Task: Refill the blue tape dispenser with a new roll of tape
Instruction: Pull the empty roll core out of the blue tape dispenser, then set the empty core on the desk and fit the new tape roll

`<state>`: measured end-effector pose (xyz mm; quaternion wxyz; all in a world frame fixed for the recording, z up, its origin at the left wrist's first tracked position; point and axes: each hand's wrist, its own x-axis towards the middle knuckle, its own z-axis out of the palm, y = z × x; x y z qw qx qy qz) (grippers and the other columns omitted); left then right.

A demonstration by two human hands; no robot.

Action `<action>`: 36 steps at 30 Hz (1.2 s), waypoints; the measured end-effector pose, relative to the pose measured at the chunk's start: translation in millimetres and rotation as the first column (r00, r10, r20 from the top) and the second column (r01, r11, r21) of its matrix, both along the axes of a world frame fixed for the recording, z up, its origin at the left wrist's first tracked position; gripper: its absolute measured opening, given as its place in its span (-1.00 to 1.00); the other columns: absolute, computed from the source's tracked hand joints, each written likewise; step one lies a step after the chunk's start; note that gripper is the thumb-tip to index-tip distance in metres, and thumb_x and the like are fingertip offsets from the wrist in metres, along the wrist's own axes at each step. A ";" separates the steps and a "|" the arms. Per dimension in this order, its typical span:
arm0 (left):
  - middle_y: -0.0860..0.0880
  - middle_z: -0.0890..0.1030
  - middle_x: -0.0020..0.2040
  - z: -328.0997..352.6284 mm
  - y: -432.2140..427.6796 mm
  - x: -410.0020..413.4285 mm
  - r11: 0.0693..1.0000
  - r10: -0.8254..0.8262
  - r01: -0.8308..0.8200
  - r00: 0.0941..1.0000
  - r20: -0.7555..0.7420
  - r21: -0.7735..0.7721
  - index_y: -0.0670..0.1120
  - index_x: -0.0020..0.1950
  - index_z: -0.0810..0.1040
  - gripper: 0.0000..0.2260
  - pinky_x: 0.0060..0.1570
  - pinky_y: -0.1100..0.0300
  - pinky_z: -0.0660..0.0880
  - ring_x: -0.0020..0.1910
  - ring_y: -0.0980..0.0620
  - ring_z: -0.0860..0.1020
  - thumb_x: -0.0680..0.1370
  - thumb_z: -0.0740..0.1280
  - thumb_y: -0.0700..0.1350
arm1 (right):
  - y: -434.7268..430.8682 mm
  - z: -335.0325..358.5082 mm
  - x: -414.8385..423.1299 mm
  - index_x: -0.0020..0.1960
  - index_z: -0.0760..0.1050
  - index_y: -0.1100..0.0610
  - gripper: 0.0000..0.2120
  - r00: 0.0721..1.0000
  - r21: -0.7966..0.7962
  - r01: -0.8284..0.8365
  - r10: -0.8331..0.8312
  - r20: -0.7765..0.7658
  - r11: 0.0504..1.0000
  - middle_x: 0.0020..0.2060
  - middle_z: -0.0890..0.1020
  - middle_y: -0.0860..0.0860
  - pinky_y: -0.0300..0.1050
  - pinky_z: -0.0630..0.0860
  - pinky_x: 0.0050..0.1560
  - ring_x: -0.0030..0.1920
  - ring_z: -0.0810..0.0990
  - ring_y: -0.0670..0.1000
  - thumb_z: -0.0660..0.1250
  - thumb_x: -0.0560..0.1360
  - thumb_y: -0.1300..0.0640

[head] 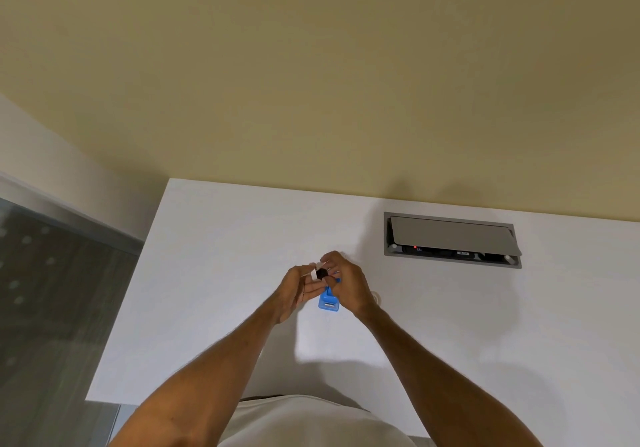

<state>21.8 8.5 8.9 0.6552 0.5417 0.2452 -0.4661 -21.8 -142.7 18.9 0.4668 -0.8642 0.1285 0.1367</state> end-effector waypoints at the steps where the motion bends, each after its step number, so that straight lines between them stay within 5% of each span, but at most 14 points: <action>1: -0.33 0.64 0.36 -1.2 0.0 1.1 1.000 0.003 -0.003 1.000 -0.009 0.001 -0.26 0.46 0.54 -0.59 0.57 -0.05 0.44 0.43 -0.26 0.60 0.74 0.16 -0.04 | -0.2 -1.3 0.5 0.24 0.57 0.22 -0.75 1.000 -0.001 0.007 -0.007 -0.003 1.000 0.09 0.71 0.14 0.08 0.67 0.25 0.09 0.71 0.14 0.41 0.57 0.36; 7: -0.28 0.68 0.30 -6.9 3.0 6.8 0.996 0.049 -0.052 0.997 0.052 0.069 -0.26 0.39 0.53 -0.62 0.52 -0.14 0.49 0.37 -0.26 0.64 0.75 0.17 -0.01 | 0.2 -6.6 4.0 0.21 0.58 0.25 -0.77 1.000 -0.021 0.014 -0.014 0.002 1.000 0.11 0.71 0.15 0.05 0.65 0.29 0.10 0.71 0.13 0.46 0.56 0.28; 16: -0.13 0.69 0.25 -17.4 13.3 11.0 0.865 -0.176 -0.047 0.904 0.390 0.500 -0.15 0.32 0.60 -0.65 0.32 -0.16 0.60 0.25 -0.16 0.65 0.58 0.51 -0.05 | 5.3 -16.9 8.9 0.15 0.59 0.21 -0.82 0.998 -0.060 0.023 -0.026 -0.056 0.998 0.05 0.71 0.10 0.02 0.67 0.21 0.06 0.69 0.11 0.44 0.56 0.31; 29: -0.07 0.57 0.29 -35.0 24.5 27.5 0.687 -0.346 0.028 0.891 0.292 0.726 -0.03 0.25 0.59 -0.69 0.25 -0.06 0.61 0.16 -0.16 0.66 0.51 0.46 -0.15 | -2.9 -33.0 18.8 0.18 0.59 0.16 -0.83 0.988 -0.185 -0.082 0.055 -0.144 0.979 0.09 0.71 0.04 -0.04 0.65 0.18 0.11 0.69 0.05 0.41 0.60 0.23; 36: -0.08 0.53 0.31 -39.6 21.0 31.4 0.672 -0.372 0.058 0.889 0.268 0.738 -0.04 0.25 0.57 -0.70 0.25 -0.03 0.61 0.16 -0.18 0.65 0.53 0.45 -0.15 | -3.3 -35.8 17.0 0.19 0.58 0.19 -0.82 0.989 -0.198 -0.079 0.051 -0.141 0.977 0.10 0.71 0.07 -0.06 0.64 0.22 0.10 0.69 0.06 0.42 0.60 0.19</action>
